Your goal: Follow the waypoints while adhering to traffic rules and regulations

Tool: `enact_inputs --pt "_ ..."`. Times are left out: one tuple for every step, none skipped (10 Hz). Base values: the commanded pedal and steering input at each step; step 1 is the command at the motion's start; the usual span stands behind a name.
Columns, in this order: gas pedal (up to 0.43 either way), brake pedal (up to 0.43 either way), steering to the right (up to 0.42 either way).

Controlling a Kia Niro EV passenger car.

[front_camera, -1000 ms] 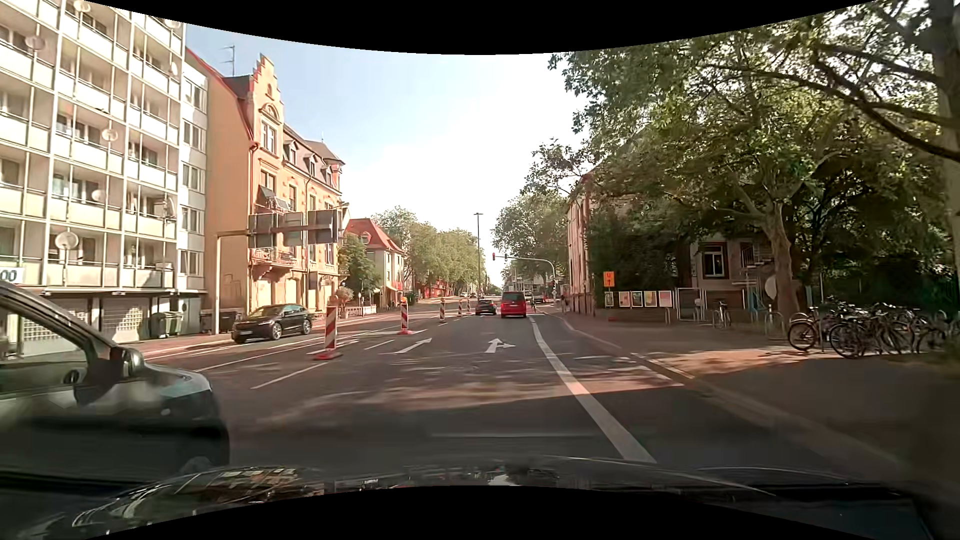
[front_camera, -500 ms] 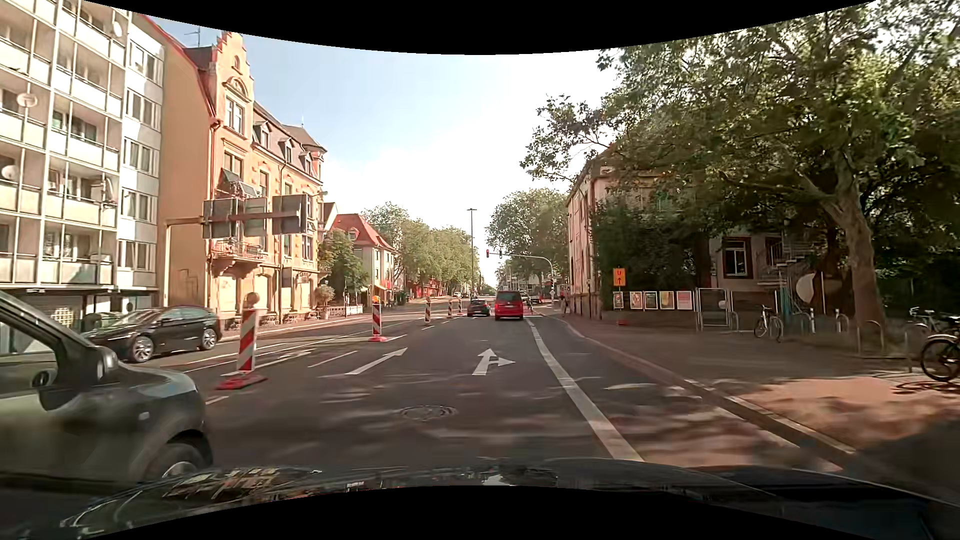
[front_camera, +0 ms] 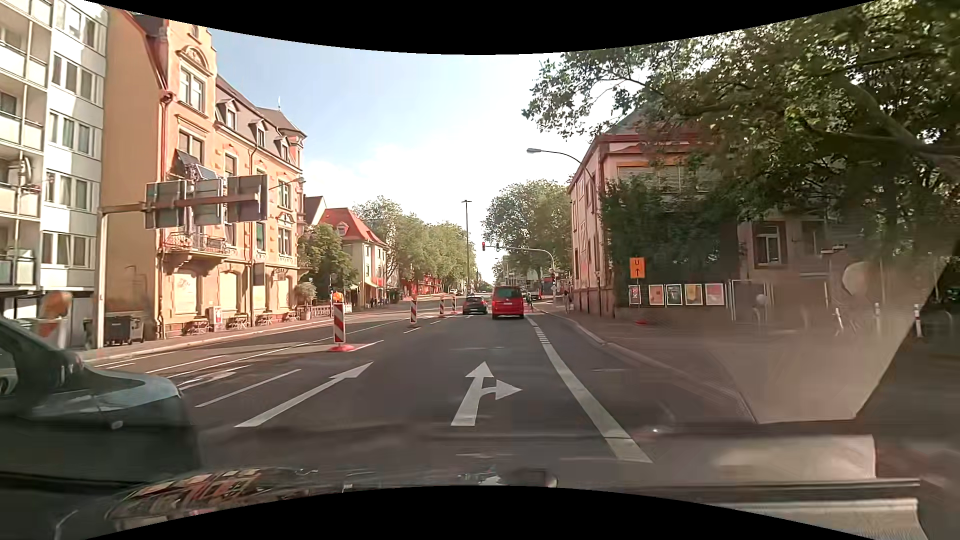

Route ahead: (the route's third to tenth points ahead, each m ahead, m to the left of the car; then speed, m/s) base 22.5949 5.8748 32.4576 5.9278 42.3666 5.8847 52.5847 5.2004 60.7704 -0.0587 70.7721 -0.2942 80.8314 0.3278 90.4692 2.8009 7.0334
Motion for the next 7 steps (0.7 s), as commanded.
enact_inputs --pt "0.0 0.0 0.007" --pt "0.0 0.0 0.01" --pt "0.0 0.0 0.012" --pt "0.0 0.0 0.011" --pt "0.0 0.0 0.01" --pt "0.0 0.0 0.01" --pt "0.0 0.0 0.01"
